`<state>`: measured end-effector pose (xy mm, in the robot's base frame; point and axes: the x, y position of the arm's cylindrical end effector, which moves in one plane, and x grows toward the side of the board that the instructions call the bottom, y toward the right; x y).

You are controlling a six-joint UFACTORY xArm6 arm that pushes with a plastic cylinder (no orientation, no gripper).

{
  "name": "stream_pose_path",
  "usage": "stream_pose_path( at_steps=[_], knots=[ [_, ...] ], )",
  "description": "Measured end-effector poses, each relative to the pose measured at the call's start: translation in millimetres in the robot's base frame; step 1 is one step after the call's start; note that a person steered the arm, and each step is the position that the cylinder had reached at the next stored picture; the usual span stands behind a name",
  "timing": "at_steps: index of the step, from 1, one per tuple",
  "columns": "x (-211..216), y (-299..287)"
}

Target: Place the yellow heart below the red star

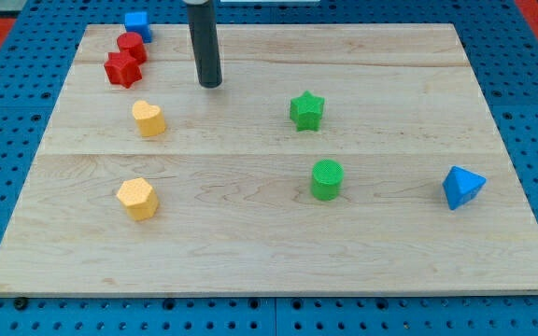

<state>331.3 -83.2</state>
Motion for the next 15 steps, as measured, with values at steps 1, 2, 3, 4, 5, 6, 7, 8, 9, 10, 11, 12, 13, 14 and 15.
stream_pose_path(
  at_steps=[1, 2, 3, 4, 5, 6, 7, 8, 9, 10, 11, 12, 13, 14, 15],
  knots=[
    [33.8, 0.0],
    [62.1, -3.0],
    [83.5, -15.3],
    [85.9, -38.2],
    [81.2, -59.7],
    [71.2, -75.9],
    [61.0, -87.5],
    [49.7, -85.5],
    [44.4, -84.6],
    [41.5, -87.0],
    [39.6, -89.5],
    [36.1, -91.1],
    [35.1, -79.0],
    [31.2, -67.3],
    [28.5, -61.3]
  ],
)
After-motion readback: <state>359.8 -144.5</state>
